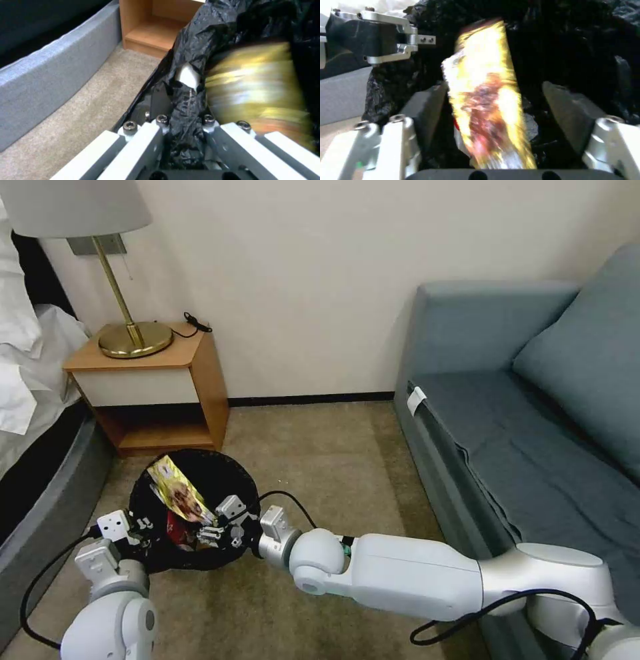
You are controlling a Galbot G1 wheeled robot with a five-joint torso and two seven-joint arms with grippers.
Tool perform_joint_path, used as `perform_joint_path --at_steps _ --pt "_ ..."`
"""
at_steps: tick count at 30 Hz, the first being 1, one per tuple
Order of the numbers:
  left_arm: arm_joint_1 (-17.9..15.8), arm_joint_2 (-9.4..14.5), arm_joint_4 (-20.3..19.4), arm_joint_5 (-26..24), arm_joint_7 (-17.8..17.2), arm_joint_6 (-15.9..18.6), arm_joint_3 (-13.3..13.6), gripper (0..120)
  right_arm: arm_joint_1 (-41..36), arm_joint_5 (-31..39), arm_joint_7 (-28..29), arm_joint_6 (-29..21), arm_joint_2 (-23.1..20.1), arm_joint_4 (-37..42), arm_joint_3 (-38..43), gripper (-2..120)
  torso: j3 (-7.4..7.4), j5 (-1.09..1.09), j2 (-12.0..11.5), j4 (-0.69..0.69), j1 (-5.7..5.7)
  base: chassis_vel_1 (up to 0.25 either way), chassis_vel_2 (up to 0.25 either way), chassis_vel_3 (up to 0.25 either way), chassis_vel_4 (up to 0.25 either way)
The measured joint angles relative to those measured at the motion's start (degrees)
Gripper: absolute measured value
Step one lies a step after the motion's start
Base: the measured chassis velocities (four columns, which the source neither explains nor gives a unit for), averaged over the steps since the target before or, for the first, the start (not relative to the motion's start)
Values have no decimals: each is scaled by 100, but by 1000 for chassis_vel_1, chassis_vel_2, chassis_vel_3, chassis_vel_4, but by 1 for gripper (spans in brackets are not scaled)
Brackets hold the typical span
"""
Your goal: Pick up the trash bin, then pick up the garbage on the floor and place it into the trash bin.
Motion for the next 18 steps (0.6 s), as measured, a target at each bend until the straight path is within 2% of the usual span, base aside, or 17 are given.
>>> perform_joint_path --at_steps 3,4,6,10,13,17,18 --pt "13 0 -5 -22 -2 1 -9 2 13 -16 -2 0 -50 66 50 90 0 0 0 0 0 0 0 0 0" --pt "13 0 -5 -22 -2 1 -9 2 13 -16 -2 0 -50 66 50 90 0 0 0 0 0 0 0 0 0" --pt "23 0 1 -47 -16 4 -9 2 15 -50 16 -1 -70 133 258 98 0 0 0 0 0 0 0 0 0" --pt "34 0 3 -94 -30 45 -27 2 36 -126 21 25 -179 249 774 100 0 0 0 1 0 0 0 0 0" --pt "38 0 -16 -166 -60 104 -74 2 55 -436 -28 200 -386 397 1208 100 0 2 -1 1 0 0 0 0 0" --pt "65 -1 -74 -259 -85 181 -151 2 -43 -612 -63 208 -1110 1041 1942 100 0 2 -1 4 0 0 0 0 0" --pt "65 -1 -74 -259 -85 181 -151 2 -43 -612 -63 208 -1110 1041 1942 100 0 2 -1 4 0 0 0 0 0"
